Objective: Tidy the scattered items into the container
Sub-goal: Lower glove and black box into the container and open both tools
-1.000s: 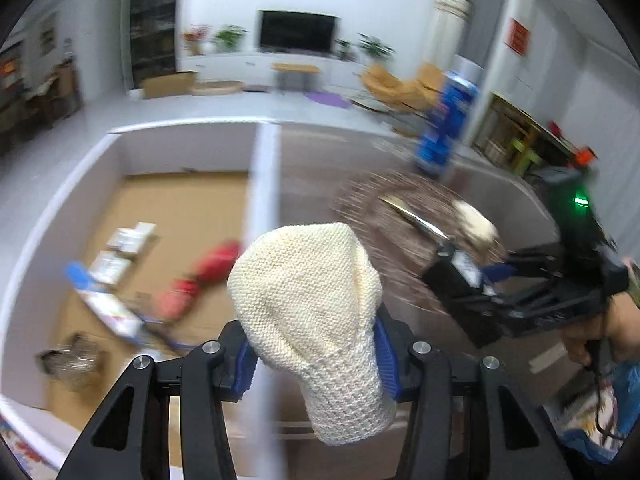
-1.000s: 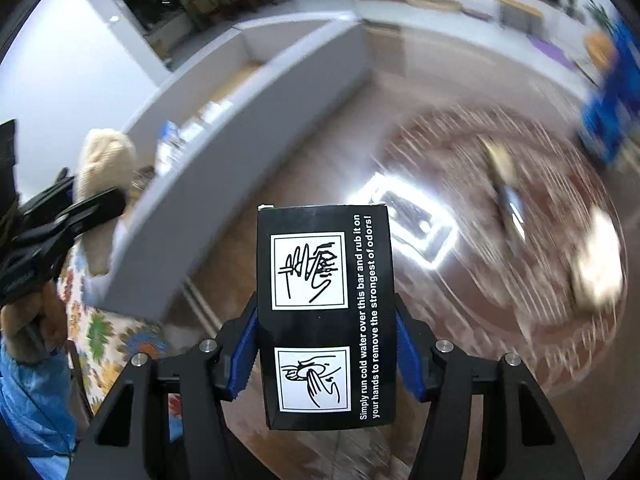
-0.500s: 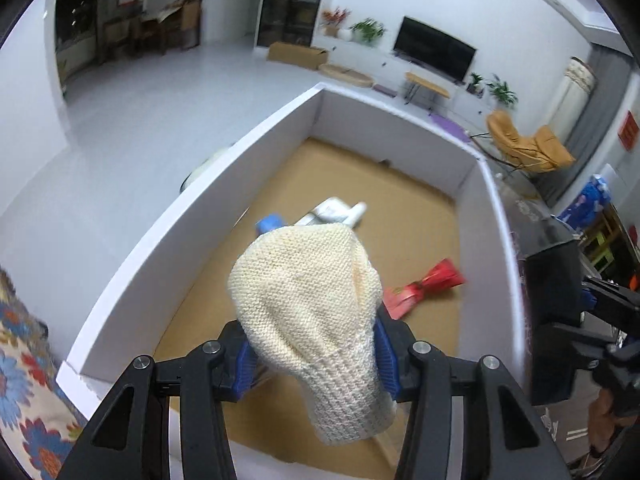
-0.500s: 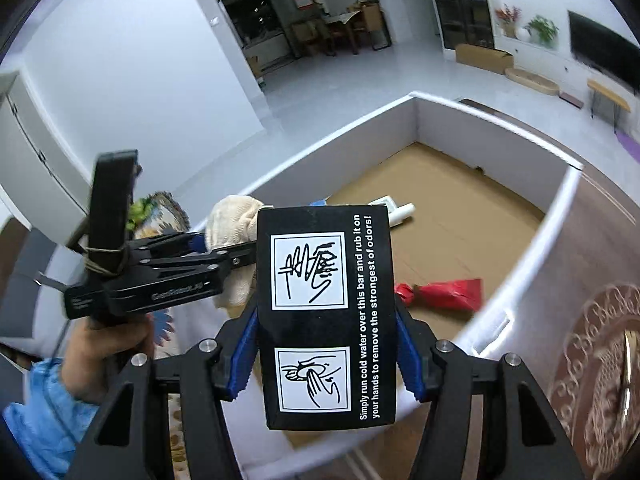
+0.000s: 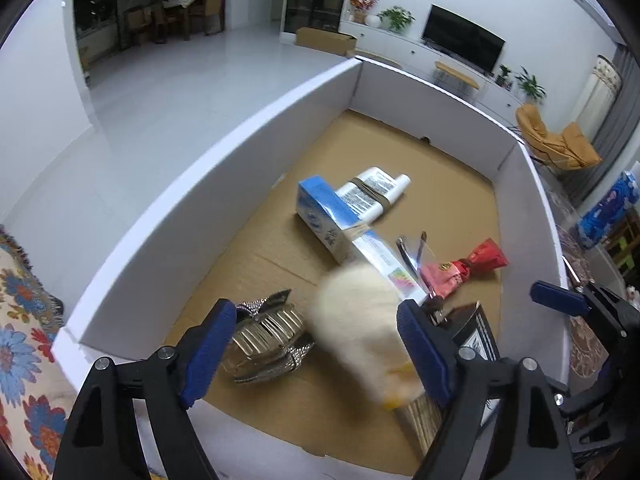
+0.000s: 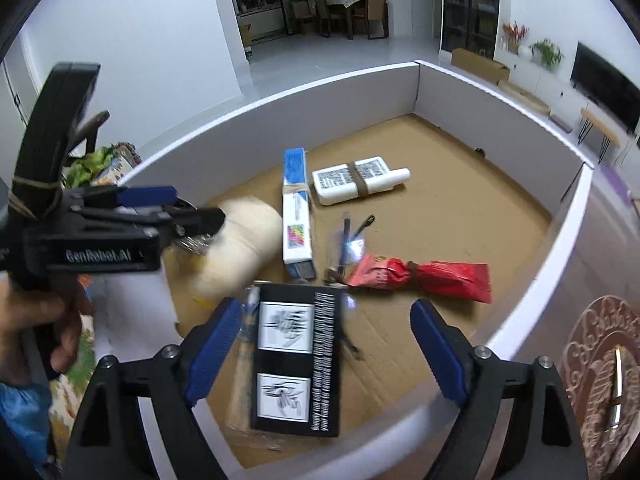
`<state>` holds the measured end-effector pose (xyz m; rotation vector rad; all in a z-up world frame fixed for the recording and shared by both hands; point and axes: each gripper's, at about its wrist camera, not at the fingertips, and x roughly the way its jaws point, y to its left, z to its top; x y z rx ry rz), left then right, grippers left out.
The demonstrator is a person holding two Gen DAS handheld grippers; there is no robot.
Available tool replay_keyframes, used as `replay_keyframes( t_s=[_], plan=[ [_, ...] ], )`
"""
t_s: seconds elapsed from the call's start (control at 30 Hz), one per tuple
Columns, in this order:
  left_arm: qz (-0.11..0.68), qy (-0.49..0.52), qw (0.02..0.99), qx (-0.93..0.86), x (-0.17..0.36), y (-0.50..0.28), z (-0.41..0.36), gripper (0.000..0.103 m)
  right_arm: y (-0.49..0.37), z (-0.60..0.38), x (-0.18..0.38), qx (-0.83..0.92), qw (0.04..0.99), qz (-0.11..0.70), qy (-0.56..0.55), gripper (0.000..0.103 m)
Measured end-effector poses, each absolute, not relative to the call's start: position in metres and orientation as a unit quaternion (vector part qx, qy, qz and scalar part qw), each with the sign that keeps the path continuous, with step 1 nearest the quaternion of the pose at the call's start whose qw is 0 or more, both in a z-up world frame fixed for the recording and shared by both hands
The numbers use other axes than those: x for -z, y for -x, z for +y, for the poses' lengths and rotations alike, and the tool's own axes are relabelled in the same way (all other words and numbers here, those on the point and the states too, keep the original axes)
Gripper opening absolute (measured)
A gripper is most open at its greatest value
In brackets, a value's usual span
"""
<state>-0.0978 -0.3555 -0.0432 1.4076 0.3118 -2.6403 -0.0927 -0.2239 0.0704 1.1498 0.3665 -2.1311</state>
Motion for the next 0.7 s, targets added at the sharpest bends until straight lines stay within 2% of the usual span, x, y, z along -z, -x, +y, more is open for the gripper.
replay_keyframes(
  t_s=[0.33, 0.7],
  plan=[
    [0.109, -0.437, 0.049, 0.891, 0.034, 0.091, -0.329, 0.082, 0.094, -0.223, -0.054, 0.808, 0.365, 0.207, -0.413, 0.088],
    [0.119, -0.439, 0.026, 0.89, 0.032, 0.085, -0.309, 0.082, 0.072, -0.212, -0.065, 0.795, 0.362, 0.251, -0.418, 0.088]
  ],
)
